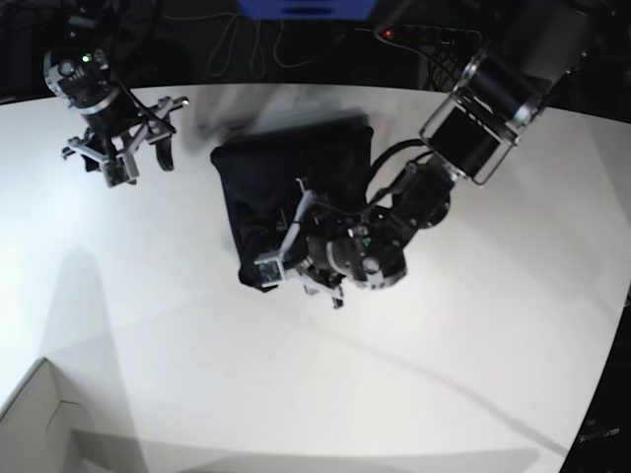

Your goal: Layout the t-shirt on the table in an organized manner, then fold the t-shirt properly

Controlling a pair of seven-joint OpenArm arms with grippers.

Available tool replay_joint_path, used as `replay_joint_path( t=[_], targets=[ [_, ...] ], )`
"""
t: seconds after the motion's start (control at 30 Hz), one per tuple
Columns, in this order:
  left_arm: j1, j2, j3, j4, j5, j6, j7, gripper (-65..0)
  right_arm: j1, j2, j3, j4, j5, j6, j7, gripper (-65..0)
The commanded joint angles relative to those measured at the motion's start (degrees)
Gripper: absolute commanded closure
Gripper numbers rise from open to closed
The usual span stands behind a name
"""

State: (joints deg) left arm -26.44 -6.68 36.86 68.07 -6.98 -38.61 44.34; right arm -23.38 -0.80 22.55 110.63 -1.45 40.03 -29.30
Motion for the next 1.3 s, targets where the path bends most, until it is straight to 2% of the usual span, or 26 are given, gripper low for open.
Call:
replay_joint_path(
  t=[0.0,0.1,0.27,0.5,0.63,0.73,0.83,0.9,1.0,1.17,1.27],
  targets=[
    [-1.83,0.39,-0.42,0.89,-0.27,0.41,-0.69,-36.7,0.21,0.31,0.09,1.06,0.79,-0.03,1.21,-35.1],
    [-2.53,0.39,-0.42,0.89,-0.27,0.41,-0.69,-41.8,0.21,0.31,0.00,1.06,0.79,-0.03,1.21,-35.1],
    [-3.06,0.39,-0.51,1.16,-0.27,0.50,-0.69,-41.7,0.21,0.31,0.00,1.06,0.79,-0.03,1.21,-35.1],
    [-3.06,0.30,-0.51,7.05,0.08,0.59,-0.69,-41.7,0.21,0.31,-0.08,1.06,0.79,-0.03,1.21,-35.1],
    [-2.79,-0.31,-0.51,8.89,5.62,0.59,-0.16,-41.7,0.30,0.31,-0.08,1.24,0.79,-0.03,1.21,-35.1],
    [-2.53,-0.58,-2.18,10.83,9.31,0.50,3.09,-41.7,0.30,0.31,-0.08,1.68,0.97,-0.03,1.48,-35.0],
    [-0.07,-0.58,-11.94,13.90,10.37,0.06,6.17,-41.7,0.30,-0.56,-1.05,2.65,1.06,-0.03,1.48,-34.8],
    [2.13,-0.58,-20.82,16.63,10.37,-0.03,6.87,-41.7,0.39,-0.92,-2.19,2.91,1.06,-0.03,1.56,-32.3],
    [5.21,-0.58,-34.44,20.32,10.37,-0.03,7.31,-41.7,1.97,-1.18,-4.39,3.09,1.06,-0.03,1.56,-21.2],
    [11.71,-3.30,-54.05,24.98,9.93,-0.03,7.31,-41.7,4.43,-1.62,-8.17,3.79,1.06,-0.03,1.56,-1.1],
    [16.55,-4.97,-64.86,25.51,9.84,-0.03,7.31,-41.7,6.10,-3.99,-10.02,4.32,1.06,-0.03,1.56,0.0]
  ],
)
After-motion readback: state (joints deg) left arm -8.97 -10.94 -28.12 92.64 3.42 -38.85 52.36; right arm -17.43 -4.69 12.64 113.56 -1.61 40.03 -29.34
